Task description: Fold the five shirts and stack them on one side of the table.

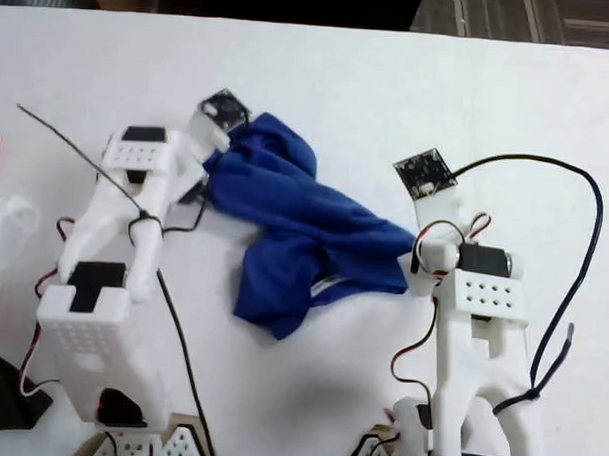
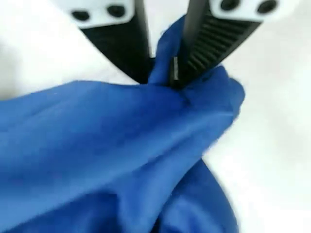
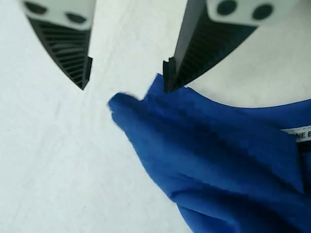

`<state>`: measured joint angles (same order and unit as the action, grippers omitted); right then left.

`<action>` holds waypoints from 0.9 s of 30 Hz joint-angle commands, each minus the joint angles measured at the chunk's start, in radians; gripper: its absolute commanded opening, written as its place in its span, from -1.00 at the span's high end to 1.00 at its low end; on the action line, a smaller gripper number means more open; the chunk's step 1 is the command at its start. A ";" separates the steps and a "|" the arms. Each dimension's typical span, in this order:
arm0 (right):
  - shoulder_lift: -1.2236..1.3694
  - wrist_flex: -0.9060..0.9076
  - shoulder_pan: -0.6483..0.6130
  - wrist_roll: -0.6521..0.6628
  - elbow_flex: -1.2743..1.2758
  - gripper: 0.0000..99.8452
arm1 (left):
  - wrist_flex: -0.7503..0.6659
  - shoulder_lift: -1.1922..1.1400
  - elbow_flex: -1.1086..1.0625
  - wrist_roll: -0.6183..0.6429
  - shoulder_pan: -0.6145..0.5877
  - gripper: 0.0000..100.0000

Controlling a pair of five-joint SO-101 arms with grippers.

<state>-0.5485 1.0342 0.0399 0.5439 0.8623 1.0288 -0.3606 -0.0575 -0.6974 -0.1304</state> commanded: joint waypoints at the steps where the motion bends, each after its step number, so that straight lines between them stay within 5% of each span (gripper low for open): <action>1: 0.002 -0.005 -0.002 -0.008 -0.005 0.51 | 0.064 0.071 0.085 0.011 -0.011 0.95; 7: 0.002 0.001 -0.004 -0.008 -0.005 0.51 | 0.241 0.063 0.157 0.003 -0.009 0.89; 15: 0.002 -0.001 -0.004 -0.008 -0.005 0.51 | 0.364 0.066 0.177 -0.138 -0.058 0.46; 23: 0.002 -0.001 -0.004 -0.008 -0.005 0.51 | 0.440 0.066 0.116 -0.279 -0.055 0.52; 27: 0.002 -0.004 -0.004 -0.008 -0.005 0.51 | 0.370 0.060 0.094 -0.285 -0.058 0.52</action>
<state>-0.5485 1.0342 0.0399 0.5439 0.8623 1.4446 -0.3606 0.0514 -0.9705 -0.1811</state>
